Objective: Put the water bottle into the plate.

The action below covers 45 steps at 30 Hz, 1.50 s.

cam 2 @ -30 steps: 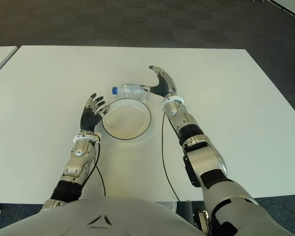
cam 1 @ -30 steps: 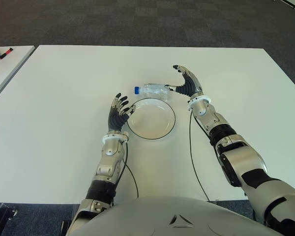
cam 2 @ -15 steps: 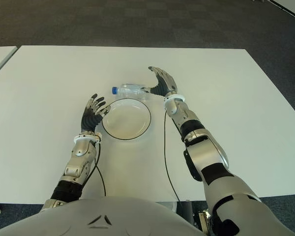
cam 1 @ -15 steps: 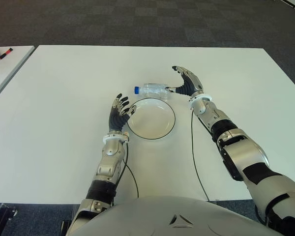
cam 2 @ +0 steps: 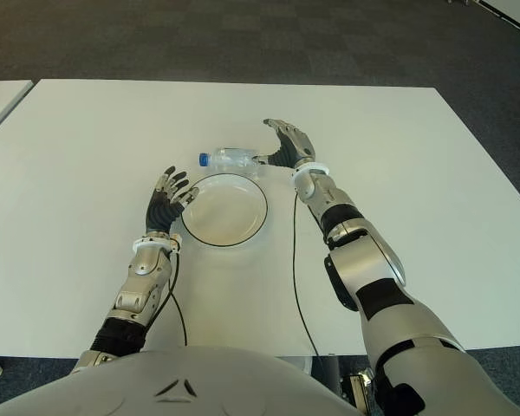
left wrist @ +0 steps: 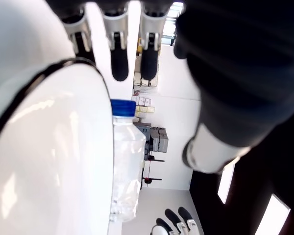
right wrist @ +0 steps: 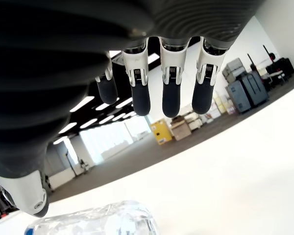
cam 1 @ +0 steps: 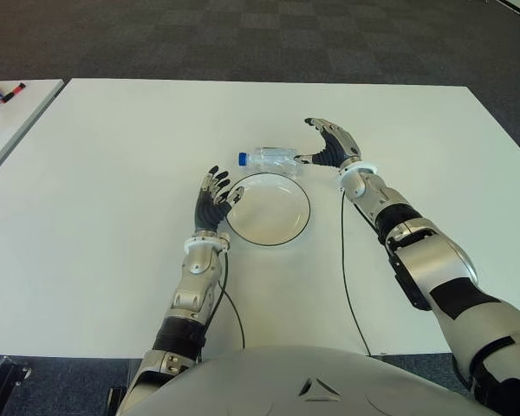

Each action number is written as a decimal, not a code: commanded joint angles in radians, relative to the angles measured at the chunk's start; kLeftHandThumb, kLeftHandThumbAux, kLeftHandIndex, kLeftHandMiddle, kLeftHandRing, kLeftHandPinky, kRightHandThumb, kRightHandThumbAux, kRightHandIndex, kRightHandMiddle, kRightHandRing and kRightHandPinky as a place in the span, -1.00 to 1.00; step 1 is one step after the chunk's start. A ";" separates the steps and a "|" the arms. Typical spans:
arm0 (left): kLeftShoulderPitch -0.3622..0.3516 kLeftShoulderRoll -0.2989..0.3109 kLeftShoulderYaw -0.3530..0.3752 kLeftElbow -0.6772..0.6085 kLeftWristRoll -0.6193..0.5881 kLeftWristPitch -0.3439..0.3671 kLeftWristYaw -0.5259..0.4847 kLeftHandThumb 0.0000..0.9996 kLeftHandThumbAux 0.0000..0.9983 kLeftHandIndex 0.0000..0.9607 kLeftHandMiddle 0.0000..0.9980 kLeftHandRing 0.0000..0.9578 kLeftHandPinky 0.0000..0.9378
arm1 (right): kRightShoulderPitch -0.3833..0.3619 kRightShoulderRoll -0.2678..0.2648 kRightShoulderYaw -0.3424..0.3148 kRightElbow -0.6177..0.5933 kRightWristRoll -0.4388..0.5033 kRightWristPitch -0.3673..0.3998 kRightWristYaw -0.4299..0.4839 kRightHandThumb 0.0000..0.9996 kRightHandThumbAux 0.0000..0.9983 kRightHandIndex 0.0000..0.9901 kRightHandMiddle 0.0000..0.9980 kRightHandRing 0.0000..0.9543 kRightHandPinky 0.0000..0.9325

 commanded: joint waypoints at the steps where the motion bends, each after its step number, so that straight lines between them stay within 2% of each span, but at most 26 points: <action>1: 0.003 -0.096 -0.009 0.017 0.003 -0.002 0.019 -0.47 0.65 -0.81 -0.65 -0.63 -0.53 | -0.016 -0.008 0.007 0.020 -0.006 -0.011 0.017 0.26 0.22 -0.75 -0.65 -0.62 -0.45; 10: 0.004 -0.103 -0.014 0.017 -0.001 -0.007 0.024 -0.46 0.67 -0.79 -0.61 -0.58 -0.48 | -0.025 -0.012 0.029 0.043 -0.024 -0.008 0.033 0.14 0.19 -0.75 -0.63 -0.53 -0.29; 24: 0.006 -0.107 -0.017 0.012 -0.009 0.018 0.025 -0.52 0.65 -0.80 -0.67 -0.67 -0.59 | -0.036 0.014 0.075 0.065 -0.057 0.016 0.037 0.07 0.19 -0.77 -0.66 -0.57 -0.41; 30: 0.006 -0.109 -0.021 0.011 -0.009 0.023 0.029 -0.54 0.65 -0.81 -0.68 -0.68 -0.59 | -0.040 0.022 0.087 0.071 -0.059 0.023 0.036 0.07 0.20 -0.77 -0.67 -0.58 -0.42; 37: 0.006 -0.116 -0.032 0.010 -0.001 0.026 0.046 -0.51 0.64 -0.81 -0.68 -0.67 -0.59 | -0.052 0.057 0.116 0.087 -0.084 0.037 0.046 0.13 0.20 -0.77 -0.67 -0.58 -0.41; 45: 0.006 -0.121 -0.055 0.008 0.007 0.019 0.076 -0.53 0.64 -0.81 -0.69 -0.69 -0.61 | -0.044 0.064 0.135 0.095 -0.094 0.025 0.049 0.17 0.20 -0.79 -0.68 -0.59 -0.40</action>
